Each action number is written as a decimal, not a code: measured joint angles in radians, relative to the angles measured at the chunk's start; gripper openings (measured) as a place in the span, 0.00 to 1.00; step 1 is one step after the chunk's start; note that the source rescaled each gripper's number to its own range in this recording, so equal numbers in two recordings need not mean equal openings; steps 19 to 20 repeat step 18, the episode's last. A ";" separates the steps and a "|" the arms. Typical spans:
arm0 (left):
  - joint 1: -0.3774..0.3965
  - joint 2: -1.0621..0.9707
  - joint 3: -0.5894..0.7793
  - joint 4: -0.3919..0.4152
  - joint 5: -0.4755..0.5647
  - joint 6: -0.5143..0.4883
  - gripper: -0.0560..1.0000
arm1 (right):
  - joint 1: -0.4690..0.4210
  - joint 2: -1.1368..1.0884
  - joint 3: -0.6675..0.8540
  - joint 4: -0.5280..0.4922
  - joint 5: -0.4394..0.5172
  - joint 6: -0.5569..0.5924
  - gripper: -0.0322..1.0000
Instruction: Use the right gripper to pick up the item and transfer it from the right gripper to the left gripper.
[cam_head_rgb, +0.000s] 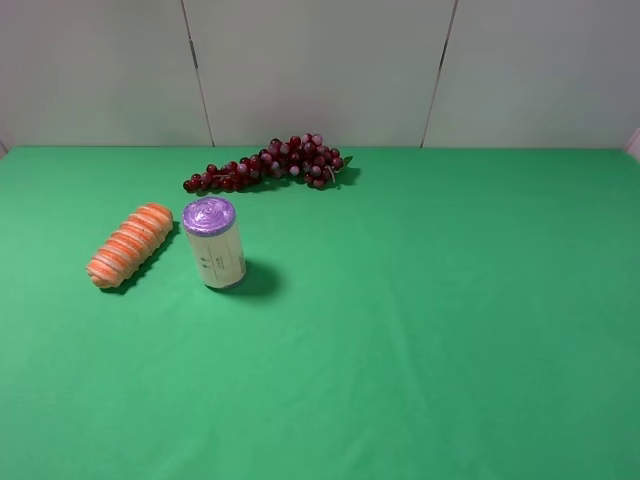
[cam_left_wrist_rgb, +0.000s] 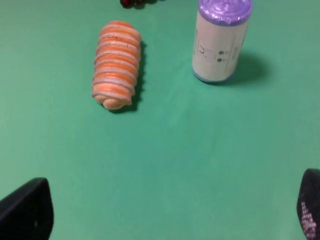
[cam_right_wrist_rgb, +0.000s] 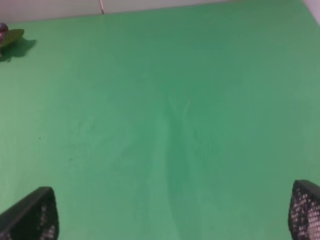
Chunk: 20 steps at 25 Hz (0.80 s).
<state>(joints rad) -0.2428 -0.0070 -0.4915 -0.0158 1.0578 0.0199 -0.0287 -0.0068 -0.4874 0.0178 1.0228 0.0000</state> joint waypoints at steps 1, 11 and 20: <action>0.014 0.000 0.000 0.000 0.000 0.000 1.00 | 0.000 0.000 0.000 0.000 0.000 0.000 1.00; 0.141 0.000 0.000 -0.011 0.000 0.000 1.00 | 0.000 0.000 0.000 0.000 0.000 0.000 1.00; 0.140 0.000 0.000 -0.013 0.000 0.000 1.00 | 0.000 0.000 0.000 0.000 0.000 0.000 1.00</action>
